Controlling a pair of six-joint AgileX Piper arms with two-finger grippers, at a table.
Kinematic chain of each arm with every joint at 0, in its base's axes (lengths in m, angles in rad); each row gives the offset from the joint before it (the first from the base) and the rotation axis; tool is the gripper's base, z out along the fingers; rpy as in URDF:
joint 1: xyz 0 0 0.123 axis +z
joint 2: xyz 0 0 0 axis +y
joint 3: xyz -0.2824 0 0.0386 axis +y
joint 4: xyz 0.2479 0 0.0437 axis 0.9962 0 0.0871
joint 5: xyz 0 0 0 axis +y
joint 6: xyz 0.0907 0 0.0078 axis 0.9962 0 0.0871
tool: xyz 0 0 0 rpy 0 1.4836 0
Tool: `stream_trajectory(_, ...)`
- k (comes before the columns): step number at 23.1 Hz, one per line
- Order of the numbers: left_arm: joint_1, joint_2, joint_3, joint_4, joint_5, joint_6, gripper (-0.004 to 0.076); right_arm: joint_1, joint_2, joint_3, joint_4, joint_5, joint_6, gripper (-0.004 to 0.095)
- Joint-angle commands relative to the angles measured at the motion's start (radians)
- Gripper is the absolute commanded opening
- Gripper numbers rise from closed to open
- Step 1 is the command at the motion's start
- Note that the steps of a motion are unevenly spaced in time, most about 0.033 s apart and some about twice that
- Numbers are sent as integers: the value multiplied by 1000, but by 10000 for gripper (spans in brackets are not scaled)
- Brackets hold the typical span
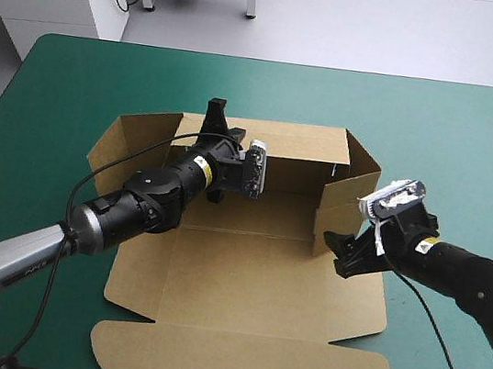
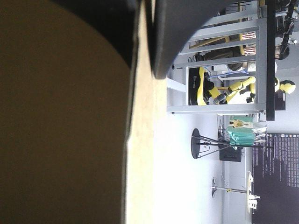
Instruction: Fold the box
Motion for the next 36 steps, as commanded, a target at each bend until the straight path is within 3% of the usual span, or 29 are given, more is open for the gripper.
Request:
stream_trajectory(1, -13, -32, -21, 13, -42, -15, -8, -22, -70, -34, -90, -14, 99, 778)
stream_trajectory(5, -13, -32, -21, 13, -79, -15, -8, -22, -65, -34, -127, -74, 102, 775)
stream_trajectory(7, -13, -32, -21, 13, -79, -15, -8, -22, -59, -34, -115, -130, 139, 706)
stream_trajectory(8, -13, -32, -21, 13, -77, -15, -8, -22, -59, -34, -106, -158, 158, 645)
stream_trajectory(14, -13, -32, -21, 13, -66, -15, -8, -22, -51, -56, -95, -264, 190, -7)
stream_trajectory(18, -13, -32, -21, 13, -66, -15, -8, -22, -19, -91, -97, -266, 207, -20)
stream_trajectory(22, -13, -32, -21, 9, -56, -15, -8, -61, 54, -102, -103, -387, 336, -18)
stream_trajectory(26, -13, -32, -21, 9, -54, -19, -8, -212, 181, -180, -96, -314, 386, -18)
stream_trajectory(30, -13, -32, -21, 9, -53, -19, -8, -242, 251, -182, -87, -246, 302, -18)
stream_trajectory(34, -13, -32, -21, 9, -50, -19, -8, -242, 206, -186, 40, -246, 207, -19)
stream_trajectory(36, -13, -32, -21, 9, -50, -19, -8, -242, 177, -197, 50, -248, 177, -18)
